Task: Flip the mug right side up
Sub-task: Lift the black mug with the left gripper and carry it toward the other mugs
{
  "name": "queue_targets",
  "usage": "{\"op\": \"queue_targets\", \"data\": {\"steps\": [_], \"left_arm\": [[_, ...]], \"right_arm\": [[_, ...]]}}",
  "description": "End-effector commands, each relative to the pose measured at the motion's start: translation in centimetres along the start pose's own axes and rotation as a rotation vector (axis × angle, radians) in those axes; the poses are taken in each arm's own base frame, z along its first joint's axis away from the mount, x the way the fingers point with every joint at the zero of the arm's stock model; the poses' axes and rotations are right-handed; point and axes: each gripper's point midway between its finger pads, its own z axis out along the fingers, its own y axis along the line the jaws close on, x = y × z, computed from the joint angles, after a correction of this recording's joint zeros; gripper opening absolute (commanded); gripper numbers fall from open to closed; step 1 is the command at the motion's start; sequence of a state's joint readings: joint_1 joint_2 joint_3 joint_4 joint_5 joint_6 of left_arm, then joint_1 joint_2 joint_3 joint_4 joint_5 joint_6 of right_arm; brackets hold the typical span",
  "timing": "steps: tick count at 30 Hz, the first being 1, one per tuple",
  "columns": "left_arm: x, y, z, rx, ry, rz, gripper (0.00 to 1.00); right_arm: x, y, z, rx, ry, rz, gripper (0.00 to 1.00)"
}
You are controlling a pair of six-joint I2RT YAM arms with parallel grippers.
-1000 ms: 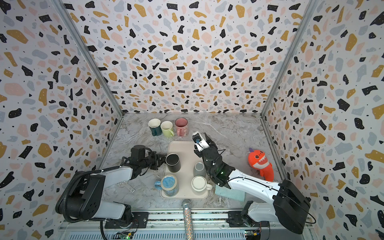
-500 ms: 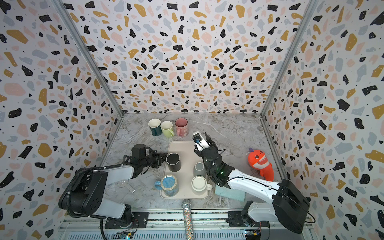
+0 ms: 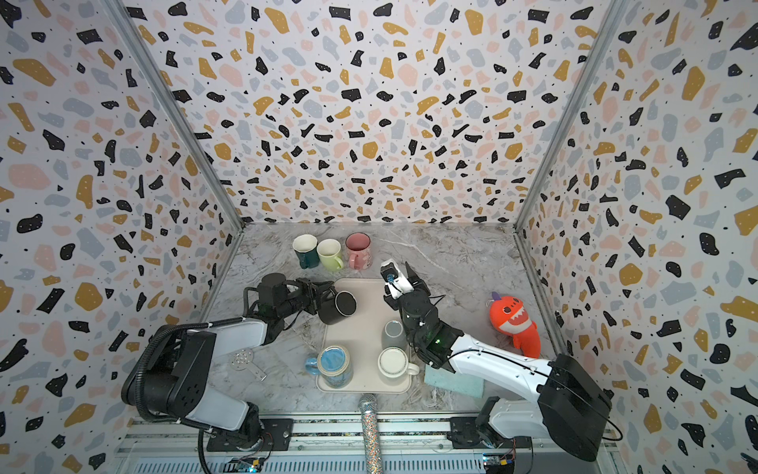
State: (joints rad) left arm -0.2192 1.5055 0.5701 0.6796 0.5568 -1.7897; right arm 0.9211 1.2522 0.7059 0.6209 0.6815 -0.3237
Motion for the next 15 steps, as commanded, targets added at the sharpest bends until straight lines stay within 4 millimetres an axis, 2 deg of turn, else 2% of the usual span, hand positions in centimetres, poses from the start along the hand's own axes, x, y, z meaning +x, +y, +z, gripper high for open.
{"op": "queue_targets", "data": {"steps": [1, 6, 11, 15], "left_arm": [[2.4, -7.4, -1.1, 0.203, 0.043, 0.22, 0.0], [2.8, -9.5, -1.4, 0.211, 0.013, 0.402, 0.0], [3.3, -11.5, -1.7, 0.186, -0.029, 0.656, 0.0], [4.7, -13.1, -1.9, 0.17, -0.05, 0.902, 0.0]], "right_arm": [[-0.9, -0.9, -0.2, 0.029, -0.022, 0.03, 0.45], [-0.7, -0.8, -0.2, 0.025, -0.016, 0.027, 0.45], [-0.8, -1.0, -0.3, 0.026, -0.016, 0.031, 0.45], [-1.0, -1.1, -0.4, 0.024, -0.018, 0.038, 0.45]]}}
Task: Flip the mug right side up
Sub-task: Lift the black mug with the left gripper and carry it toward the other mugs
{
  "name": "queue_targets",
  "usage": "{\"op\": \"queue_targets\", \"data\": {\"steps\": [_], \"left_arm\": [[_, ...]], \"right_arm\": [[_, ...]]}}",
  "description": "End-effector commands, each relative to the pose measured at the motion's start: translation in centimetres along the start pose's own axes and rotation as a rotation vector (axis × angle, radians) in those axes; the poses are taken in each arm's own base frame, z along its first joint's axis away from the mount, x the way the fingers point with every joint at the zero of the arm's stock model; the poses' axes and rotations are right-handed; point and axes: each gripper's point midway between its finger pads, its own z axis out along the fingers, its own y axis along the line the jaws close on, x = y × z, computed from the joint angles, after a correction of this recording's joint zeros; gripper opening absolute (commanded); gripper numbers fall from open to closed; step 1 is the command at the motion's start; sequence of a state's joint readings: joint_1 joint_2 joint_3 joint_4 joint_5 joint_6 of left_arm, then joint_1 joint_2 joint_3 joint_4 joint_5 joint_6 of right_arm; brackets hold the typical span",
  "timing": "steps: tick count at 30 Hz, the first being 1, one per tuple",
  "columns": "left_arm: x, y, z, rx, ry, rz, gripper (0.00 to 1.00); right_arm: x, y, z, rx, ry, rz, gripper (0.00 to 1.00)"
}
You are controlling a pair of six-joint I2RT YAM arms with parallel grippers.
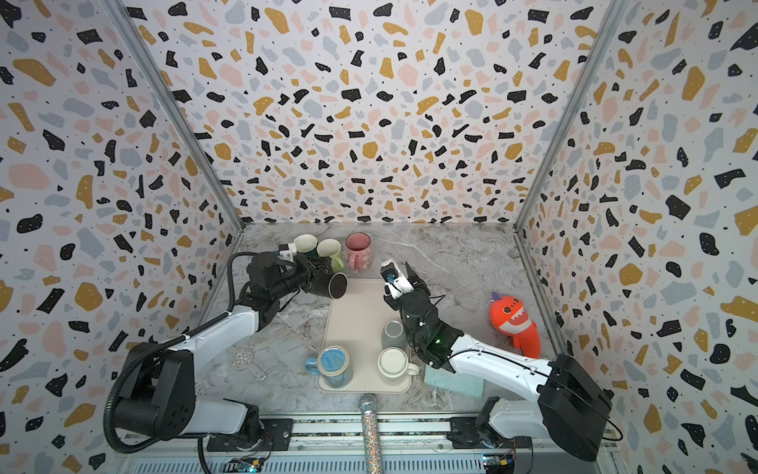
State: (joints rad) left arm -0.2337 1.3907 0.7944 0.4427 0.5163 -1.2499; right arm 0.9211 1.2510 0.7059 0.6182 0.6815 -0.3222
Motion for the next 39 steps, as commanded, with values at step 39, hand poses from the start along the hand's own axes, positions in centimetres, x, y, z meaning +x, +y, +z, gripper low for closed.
{"op": "queue_targets", "data": {"steps": [39], "left_arm": [[7.2, -9.5, -1.7, -0.09, -0.496, 1.631, 0.0]], "right_arm": [[-7.0, 3.4, 0.3, -0.723, 0.186, 0.246, 0.7]]}}
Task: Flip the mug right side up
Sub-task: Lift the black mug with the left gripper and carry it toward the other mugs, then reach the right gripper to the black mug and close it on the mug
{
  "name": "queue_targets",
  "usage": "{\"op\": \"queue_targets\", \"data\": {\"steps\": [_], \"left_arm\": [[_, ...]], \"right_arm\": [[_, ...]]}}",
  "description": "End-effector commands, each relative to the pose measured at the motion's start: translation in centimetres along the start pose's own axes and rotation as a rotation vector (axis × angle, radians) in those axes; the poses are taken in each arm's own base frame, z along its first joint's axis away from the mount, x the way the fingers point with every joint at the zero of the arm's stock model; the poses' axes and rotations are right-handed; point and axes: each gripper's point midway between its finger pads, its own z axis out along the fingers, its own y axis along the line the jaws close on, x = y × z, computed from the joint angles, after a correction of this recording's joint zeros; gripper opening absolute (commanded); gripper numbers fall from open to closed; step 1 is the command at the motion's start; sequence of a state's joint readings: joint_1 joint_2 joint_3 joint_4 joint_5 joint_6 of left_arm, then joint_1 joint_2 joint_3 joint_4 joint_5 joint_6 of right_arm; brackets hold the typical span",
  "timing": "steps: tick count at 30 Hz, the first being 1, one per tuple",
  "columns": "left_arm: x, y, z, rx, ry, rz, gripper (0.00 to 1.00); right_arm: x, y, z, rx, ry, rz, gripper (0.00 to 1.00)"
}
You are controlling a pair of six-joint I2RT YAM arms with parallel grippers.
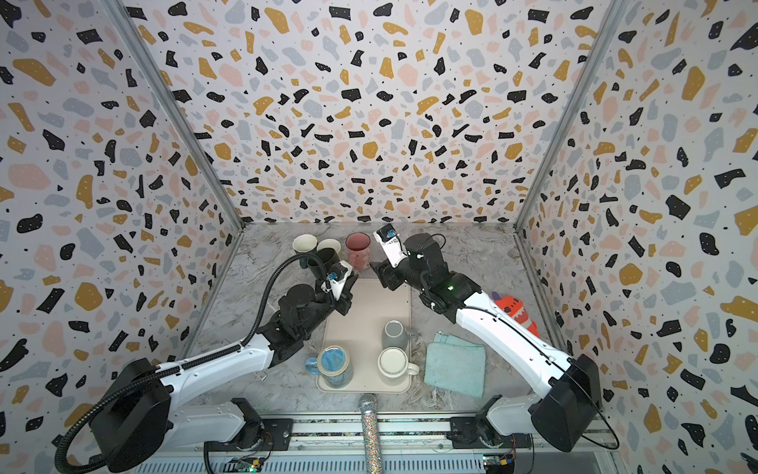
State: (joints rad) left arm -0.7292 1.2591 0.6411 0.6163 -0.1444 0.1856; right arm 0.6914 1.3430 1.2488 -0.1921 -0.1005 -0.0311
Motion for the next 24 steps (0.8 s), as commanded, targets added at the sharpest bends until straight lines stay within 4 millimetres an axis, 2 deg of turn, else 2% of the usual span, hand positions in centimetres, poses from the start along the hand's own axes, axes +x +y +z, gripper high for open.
{"op": "queue_targets", "data": {"steps": [1, 9, 15, 24], "left_arm": [[-5.3, 2.4, -0.9, -0.181, -0.186, 0.134, 0.0], [-4.2, 2.2, -0.8, -0.281, -0.129, 0.313, 0.0], [-3.1, 1.8, -0.8, -0.334, -0.084, 0.417, 0.0], [-2.9, 0.9, -1.0, -0.326, -0.094, 0.471, 0.0]], "right_arm": [[-1.8, 1.8, -1.3, -0.123, -0.031, -0.006, 0.7], [-2.6, 0.5, -2.1, -0.131, -0.054, -0.02, 0.76], [-3.2, 1.3, -2.0, -0.202, -0.071, -0.047, 0.77], [-3.2, 3.0, -0.8, -0.327, -0.049, -0.09, 0.74]]}}
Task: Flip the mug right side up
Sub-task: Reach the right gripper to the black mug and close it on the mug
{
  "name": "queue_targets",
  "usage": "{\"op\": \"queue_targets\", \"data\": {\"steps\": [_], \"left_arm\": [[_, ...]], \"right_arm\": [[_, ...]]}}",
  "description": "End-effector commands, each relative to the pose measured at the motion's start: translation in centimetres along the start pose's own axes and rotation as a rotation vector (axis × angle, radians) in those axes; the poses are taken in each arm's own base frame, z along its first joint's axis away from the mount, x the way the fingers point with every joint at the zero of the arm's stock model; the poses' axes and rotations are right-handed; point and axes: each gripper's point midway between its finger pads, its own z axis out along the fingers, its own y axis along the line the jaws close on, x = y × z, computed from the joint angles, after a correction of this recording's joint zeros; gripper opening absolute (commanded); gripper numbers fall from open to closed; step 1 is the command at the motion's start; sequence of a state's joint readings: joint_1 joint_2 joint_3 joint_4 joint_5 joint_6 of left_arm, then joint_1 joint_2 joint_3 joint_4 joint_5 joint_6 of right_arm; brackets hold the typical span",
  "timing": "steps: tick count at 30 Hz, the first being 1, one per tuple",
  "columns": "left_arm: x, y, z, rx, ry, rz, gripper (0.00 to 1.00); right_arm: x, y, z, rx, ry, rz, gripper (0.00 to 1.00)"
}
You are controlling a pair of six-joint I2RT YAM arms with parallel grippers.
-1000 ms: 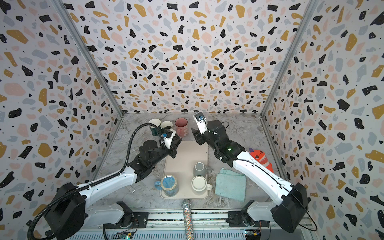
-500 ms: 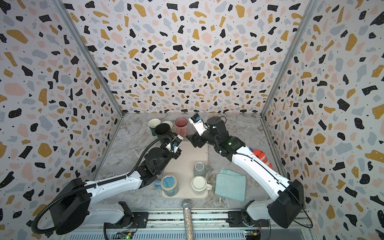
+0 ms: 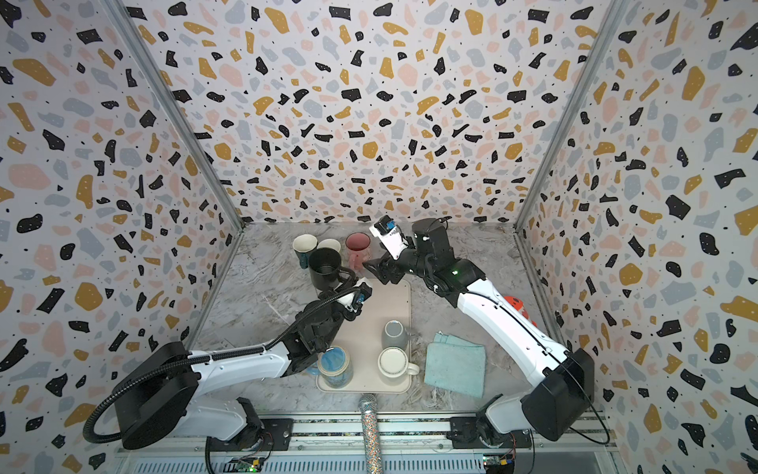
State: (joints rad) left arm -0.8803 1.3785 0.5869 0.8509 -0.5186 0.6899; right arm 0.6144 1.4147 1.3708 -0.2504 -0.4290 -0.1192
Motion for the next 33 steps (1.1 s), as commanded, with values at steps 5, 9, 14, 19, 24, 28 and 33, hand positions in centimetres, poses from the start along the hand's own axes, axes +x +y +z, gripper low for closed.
{"op": "queue_targets", "data": {"steps": [5, 9, 14, 19, 24, 28, 33], "left_arm": [[-3.3, 2.9, -1.2, -0.107, -0.15, -0.013, 0.0], [-3.3, 2.2, -1.2, -0.088, -0.164, 0.021, 0.0], [-3.4, 1.5, -1.7, -0.094, -0.211, 0.066, 0.0], [-3.4, 1.2, -1.5, -0.09, -0.213, 0.082, 0.0], [-3.4, 1.0, -1.4, -0.091, -0.213, 0.101, 0.0], [-3.5, 1.0, -1.4, -0.095, -0.213, 0.107, 0.0], [-3.6, 0.8, -1.4, -0.087, -0.218, 0.109, 0.0]], "right_arm": [[-0.5, 2.5, 0.2, -0.163, 0.004, -0.048, 0.74], [-0.2, 3.2, 0.5, -0.214, 0.017, -0.049, 0.73], [0.1, 4.0, 0.6, -0.271, 0.026, -0.066, 0.73], [0.8, 4.4, 1.1, -0.293, 0.053, -0.062, 0.72], [1.6, 4.3, 2.0, -0.305, 0.08, -0.031, 0.69], [2.1, 4.2, 2.5, -0.313, 0.095, -0.014, 0.68], [2.2, 4.3, 3.0, -0.323, 0.098, -0.001, 0.66]]}}
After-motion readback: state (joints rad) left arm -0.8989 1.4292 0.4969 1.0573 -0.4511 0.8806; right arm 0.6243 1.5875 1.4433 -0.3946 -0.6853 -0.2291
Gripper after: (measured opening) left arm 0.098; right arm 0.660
